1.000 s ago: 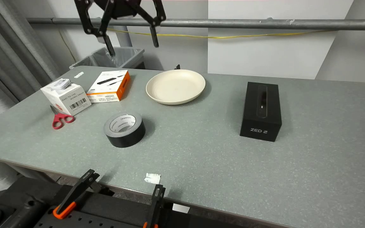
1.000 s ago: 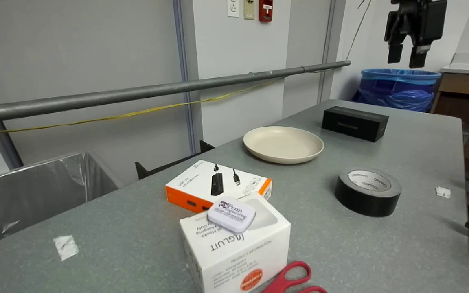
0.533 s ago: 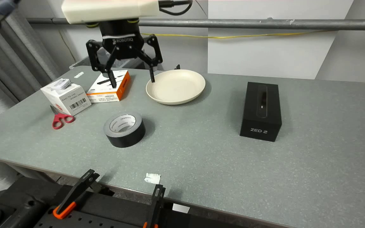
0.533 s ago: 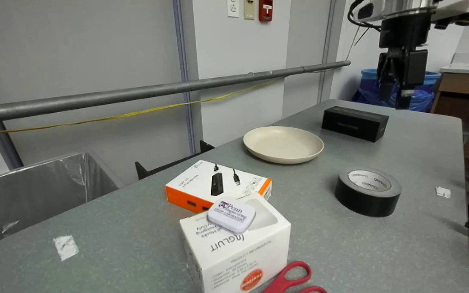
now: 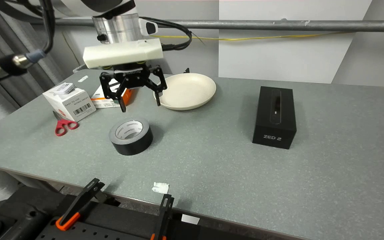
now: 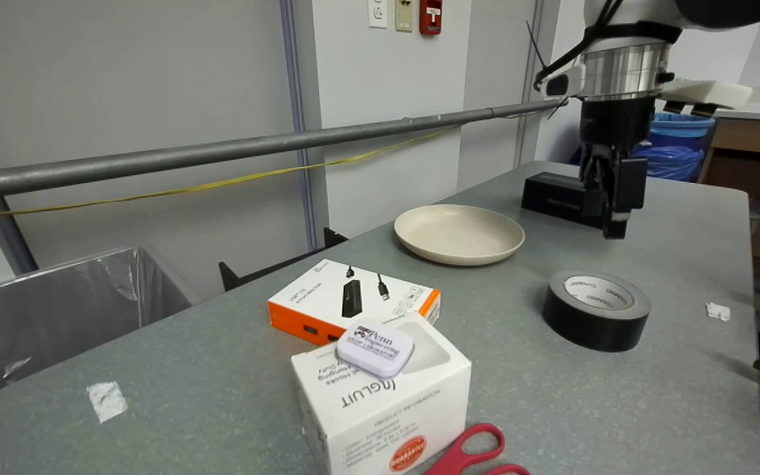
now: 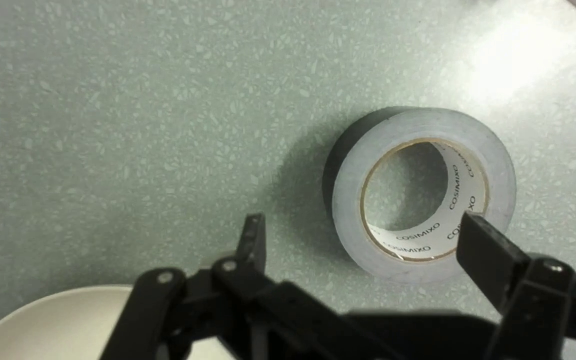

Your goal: Pick up the seal tape and put it on the white plate

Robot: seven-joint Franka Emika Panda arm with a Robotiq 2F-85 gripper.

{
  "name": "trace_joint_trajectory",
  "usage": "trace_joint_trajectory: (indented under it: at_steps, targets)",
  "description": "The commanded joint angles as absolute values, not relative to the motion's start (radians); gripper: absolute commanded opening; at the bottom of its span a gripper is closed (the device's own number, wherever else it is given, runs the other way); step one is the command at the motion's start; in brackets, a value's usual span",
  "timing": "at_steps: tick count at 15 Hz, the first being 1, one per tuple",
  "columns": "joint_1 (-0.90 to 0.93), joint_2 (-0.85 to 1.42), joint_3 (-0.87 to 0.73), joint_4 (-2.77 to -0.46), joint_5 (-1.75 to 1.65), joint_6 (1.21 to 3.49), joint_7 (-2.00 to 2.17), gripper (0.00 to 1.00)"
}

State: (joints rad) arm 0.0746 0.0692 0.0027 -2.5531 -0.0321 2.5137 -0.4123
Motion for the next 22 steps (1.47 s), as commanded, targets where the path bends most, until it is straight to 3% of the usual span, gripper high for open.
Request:
trace_joint_trajectory:
  at_steps: [1, 15, 20, 21, 22]
  targets:
    - [0.063, 0.17, 0.036, -2.484, -0.046, 2.513, -0.395, 1.0]
    - [0.065, 0.218, 0.021, -2.551, -0.189, 2.598, -0.256, 1.0]
    - [0.063, 0.27, 0.025, -2.574, -0.195, 2.765, -0.232, 1.0]
    - [0.063, 0.286, 0.026, -2.573, -0.192, 2.795, -0.234, 0.78]
    - [0.063, 0.299, 0.026, -2.572, -0.189, 2.817, -0.235, 0.74]
